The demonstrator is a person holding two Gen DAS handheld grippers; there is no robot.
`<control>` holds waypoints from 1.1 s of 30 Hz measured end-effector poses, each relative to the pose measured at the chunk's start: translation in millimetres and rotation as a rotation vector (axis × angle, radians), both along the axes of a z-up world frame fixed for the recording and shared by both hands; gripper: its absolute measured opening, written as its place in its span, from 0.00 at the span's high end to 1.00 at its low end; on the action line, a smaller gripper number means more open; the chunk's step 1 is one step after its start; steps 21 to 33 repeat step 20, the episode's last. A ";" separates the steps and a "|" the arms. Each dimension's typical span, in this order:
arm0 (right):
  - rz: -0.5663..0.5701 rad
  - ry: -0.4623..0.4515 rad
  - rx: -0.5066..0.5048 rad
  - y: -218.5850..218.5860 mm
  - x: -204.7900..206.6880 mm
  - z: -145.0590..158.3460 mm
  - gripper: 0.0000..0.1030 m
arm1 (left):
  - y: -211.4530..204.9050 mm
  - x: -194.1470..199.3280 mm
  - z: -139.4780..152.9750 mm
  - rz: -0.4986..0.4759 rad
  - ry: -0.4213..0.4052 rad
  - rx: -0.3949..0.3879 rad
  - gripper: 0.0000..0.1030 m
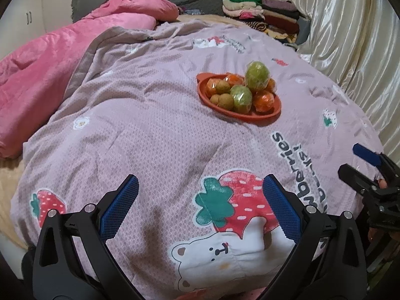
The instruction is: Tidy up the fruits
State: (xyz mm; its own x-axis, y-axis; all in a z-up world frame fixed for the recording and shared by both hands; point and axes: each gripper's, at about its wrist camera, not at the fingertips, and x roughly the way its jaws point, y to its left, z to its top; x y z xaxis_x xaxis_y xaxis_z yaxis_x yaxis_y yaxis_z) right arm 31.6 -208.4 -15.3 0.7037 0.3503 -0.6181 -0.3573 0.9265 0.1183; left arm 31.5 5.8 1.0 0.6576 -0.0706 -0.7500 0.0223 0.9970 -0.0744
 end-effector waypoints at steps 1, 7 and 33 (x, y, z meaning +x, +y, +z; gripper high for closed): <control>-0.002 0.000 -0.001 0.0 0.6 -0.3 0.04 | 1.2 -0.5 1.5 -0.003 -0.007 -0.010 0.09; -0.014 -0.013 -0.015 -2.3 5.6 -1.2 0.04 | 2.6 5.3 1.7 -0.001 -0.003 -0.033 0.09; -0.240 0.002 -0.123 -83.6 116.5 14.2 0.04 | 87.5 99.7 9.9 0.211 0.005 0.066 0.09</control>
